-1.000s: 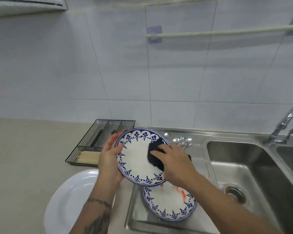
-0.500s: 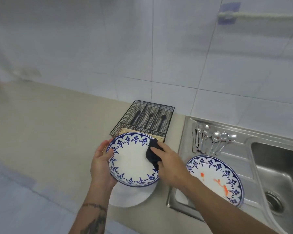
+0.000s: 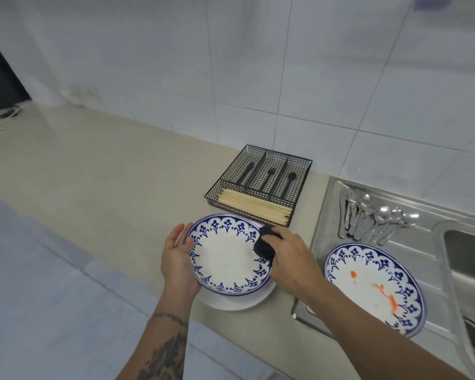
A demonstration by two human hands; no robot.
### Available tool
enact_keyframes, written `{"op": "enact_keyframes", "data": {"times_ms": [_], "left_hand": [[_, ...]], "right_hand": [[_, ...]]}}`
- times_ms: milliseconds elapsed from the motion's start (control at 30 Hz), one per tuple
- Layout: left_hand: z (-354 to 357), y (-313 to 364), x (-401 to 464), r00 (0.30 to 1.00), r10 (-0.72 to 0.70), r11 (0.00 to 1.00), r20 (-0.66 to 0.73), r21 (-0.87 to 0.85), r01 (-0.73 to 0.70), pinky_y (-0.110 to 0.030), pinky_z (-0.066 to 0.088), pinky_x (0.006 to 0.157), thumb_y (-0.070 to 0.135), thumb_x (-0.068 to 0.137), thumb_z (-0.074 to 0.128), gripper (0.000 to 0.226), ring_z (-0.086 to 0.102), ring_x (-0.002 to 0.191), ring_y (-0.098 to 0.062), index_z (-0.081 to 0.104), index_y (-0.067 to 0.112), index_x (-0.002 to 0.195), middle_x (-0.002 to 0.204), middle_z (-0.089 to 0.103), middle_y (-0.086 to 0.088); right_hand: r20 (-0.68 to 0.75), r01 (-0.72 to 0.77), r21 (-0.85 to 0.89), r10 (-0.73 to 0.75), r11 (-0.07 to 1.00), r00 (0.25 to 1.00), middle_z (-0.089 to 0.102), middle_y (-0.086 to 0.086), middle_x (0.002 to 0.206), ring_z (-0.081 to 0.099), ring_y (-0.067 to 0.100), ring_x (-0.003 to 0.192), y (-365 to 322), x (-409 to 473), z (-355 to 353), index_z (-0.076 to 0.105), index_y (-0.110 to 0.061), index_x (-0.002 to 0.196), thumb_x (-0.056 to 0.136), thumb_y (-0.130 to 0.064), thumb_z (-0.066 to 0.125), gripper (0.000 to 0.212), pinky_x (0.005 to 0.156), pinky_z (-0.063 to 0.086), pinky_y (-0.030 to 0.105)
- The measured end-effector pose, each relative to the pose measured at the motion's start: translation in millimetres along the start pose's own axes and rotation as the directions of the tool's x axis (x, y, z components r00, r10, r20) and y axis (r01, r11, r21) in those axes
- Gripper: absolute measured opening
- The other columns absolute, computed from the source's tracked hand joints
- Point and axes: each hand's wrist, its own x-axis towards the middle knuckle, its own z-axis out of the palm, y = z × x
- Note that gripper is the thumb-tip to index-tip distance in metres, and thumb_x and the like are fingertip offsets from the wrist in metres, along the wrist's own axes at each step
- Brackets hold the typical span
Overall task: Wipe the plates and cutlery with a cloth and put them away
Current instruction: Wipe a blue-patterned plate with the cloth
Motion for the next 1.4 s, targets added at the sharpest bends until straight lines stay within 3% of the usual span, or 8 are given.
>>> {"op": "enact_keyframes", "data": {"times_ms": [133,333,500,700,767,1133,1233,1400], "left_hand": [[0,-2,-2,1.0,0.029,0.999,0.004,0.03,-0.029,-0.038,0.053,0.088,-0.006,0.099,0.045,0.036,0.063,0.116,-0.025,0.055,0.015,0.126,0.13,0.065,-0.004],[2,-8,-6,0.999,0.029,0.996,0.024,0.088,-0.031,-0.049,0.05,0.101,-0.007,0.099,0.046,0.037,0.063,0.116,-0.027,0.056,0.016,0.126,0.13,0.065,-0.003],[3,-14,1,0.996,0.087,0.972,-0.006,0.22,-0.084,-0.048,0.053,0.098,-0.01,0.095,0.046,0.04,0.065,0.111,-0.026,0.06,0.015,0.124,0.121,0.068,0.0],[-5,-17,7,0.951,0.306,0.711,0.044,0.654,-0.259,-0.022,0.05,0.077,-0.011,0.087,0.039,0.053,0.063,0.099,-0.018,0.061,0.026,0.119,0.109,0.067,0.005],[-5,-17,7,0.942,0.327,0.64,0.078,0.715,-0.281,-0.024,0.047,0.08,-0.011,0.087,0.039,0.056,0.06,0.098,-0.017,0.06,0.024,0.125,0.11,0.065,0.004],[-14,-25,14,0.941,0.316,0.572,0.122,0.766,-0.292,-0.028,0.05,0.084,-0.01,0.085,0.042,0.058,0.061,0.1,-0.021,0.06,0.024,0.128,0.107,0.064,0.005],[-15,-24,18,0.936,0.325,0.528,0.134,0.795,-0.297,-0.04,0.056,0.089,-0.002,0.087,0.046,0.053,0.063,0.105,-0.024,0.058,0.028,0.129,0.112,0.064,0.006],[10,-20,6,0.838,0.48,0.381,0.26,0.799,-0.466,-0.044,0.054,0.091,-0.001,0.086,0.05,0.045,0.061,0.107,-0.02,0.062,0.024,0.121,0.119,0.063,0.004]], "right_hand": [[-0.004,0.02,-0.001,-0.02,1.0,1.0,0.036,-0.003,0.146,0.039,0.023,0.123,2,-1,-5,0.049,-0.024,0.138,0.085,-0.004,0.054,0.057,0.101,0.044,0.038],[0.013,0.1,-0.005,-0.1,0.995,0.995,0.033,-0.004,0.148,0.039,0.023,0.124,3,-3,-6,0.046,-0.025,0.139,0.083,-0.002,0.053,0.061,0.101,0.044,0.04],[0.041,0.181,-0.08,-0.178,0.98,0.983,0.028,-0.005,0.15,0.039,0.023,0.122,5,-7,-2,0.041,-0.028,0.143,0.085,-0.005,0.055,0.064,0.097,0.047,0.04],[0.063,0.213,-0.153,-0.205,0.965,0.977,0.021,-0.005,0.155,0.032,0.022,0.131,8,-14,0,0.032,-0.031,0.147,0.087,-0.009,0.057,0.068,0.099,0.045,0.039],[0.064,0.21,-0.162,-0.202,0.964,0.977,0.02,-0.005,0.156,0.031,0.023,0.132,10,-15,0,0.031,-0.03,0.148,0.087,-0.01,0.057,0.069,0.101,0.044,0.039],[0.025,0.16,-0.128,-0.158,0.979,0.987,0.028,-0.006,0.153,0.038,0.023,0.128,25,-25,1,0.037,-0.029,0.146,0.088,-0.013,0.058,0.064,0.096,0.048,0.038],[0.007,0.15,-0.109,-0.15,0.983,0.989,0.031,-0.006,0.151,0.041,0.023,0.126,30,-27,-4,0.04,-0.028,0.144,0.087,-0.01,0.058,0.062,0.096,0.049,0.038],[-0.101,0.044,-0.026,-0.046,0.999,0.994,0.037,-0.007,0.148,0.043,0.023,0.126,63,-28,-33,0.048,-0.025,0.141,0.087,-0.001,0.053,0.059,0.103,0.044,0.041]]}}
